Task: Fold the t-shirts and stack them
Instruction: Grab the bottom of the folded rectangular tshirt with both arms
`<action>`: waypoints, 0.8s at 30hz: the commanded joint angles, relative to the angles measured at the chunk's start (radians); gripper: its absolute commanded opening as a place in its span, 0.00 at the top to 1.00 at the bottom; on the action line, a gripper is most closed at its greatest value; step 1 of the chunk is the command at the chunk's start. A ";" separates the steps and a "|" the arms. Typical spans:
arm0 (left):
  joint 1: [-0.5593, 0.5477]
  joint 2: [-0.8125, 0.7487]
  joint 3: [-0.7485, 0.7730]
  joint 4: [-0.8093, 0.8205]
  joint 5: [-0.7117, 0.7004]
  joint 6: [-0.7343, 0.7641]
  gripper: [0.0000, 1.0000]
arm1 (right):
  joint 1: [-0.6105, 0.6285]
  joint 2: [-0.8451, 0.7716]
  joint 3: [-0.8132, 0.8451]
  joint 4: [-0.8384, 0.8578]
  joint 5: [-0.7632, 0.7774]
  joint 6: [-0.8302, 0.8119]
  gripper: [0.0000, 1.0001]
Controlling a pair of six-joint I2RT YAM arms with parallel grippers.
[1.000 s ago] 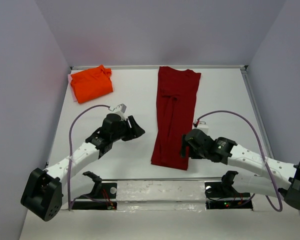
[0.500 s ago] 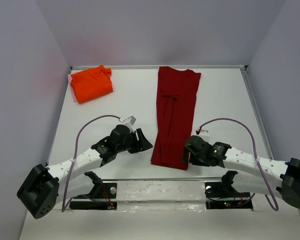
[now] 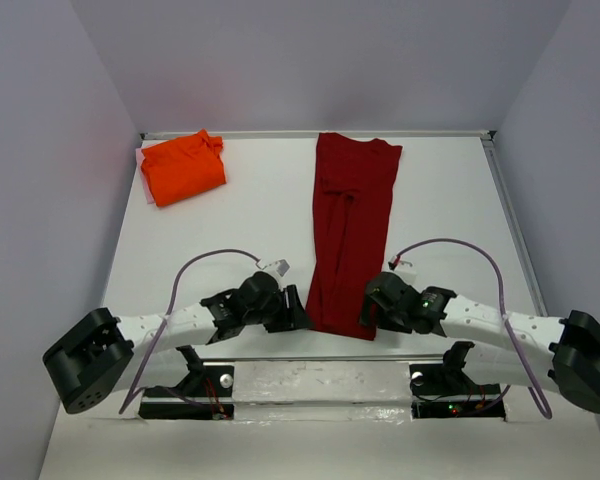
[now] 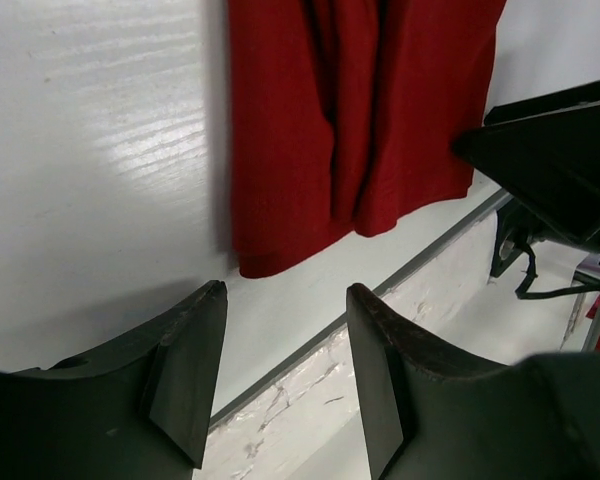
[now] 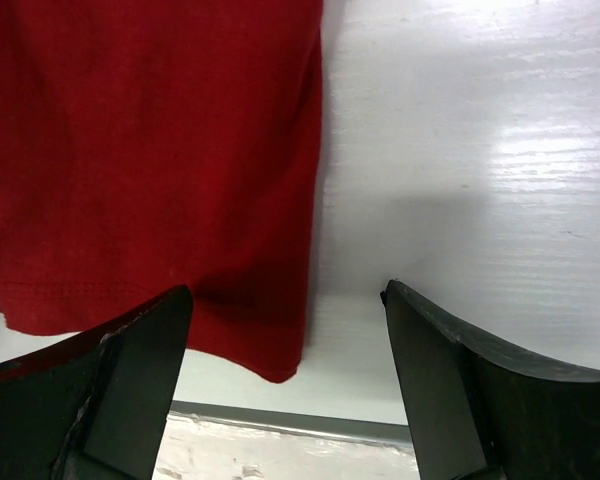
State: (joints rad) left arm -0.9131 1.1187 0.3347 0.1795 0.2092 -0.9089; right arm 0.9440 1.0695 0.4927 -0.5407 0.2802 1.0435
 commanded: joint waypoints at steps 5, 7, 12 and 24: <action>-0.040 0.056 -0.020 0.071 -0.039 -0.030 0.40 | 0.001 0.043 -0.037 0.127 -0.036 0.016 0.19; -0.040 0.088 -0.019 0.086 -0.042 -0.028 0.40 | 0.001 0.040 -0.042 0.136 -0.039 0.018 0.19; -0.047 0.145 -0.017 0.129 -0.048 -0.028 0.41 | 0.001 0.018 -0.054 0.143 -0.067 0.016 0.20; -0.055 0.191 0.009 0.141 -0.083 -0.004 0.41 | 0.010 -0.097 -0.123 0.088 -0.134 0.052 0.23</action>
State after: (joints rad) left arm -0.9611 1.2835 0.3370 0.3641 0.1776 -0.9455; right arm 0.9440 0.9943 0.4122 -0.3801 0.1818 1.0695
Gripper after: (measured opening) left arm 0.592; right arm 0.772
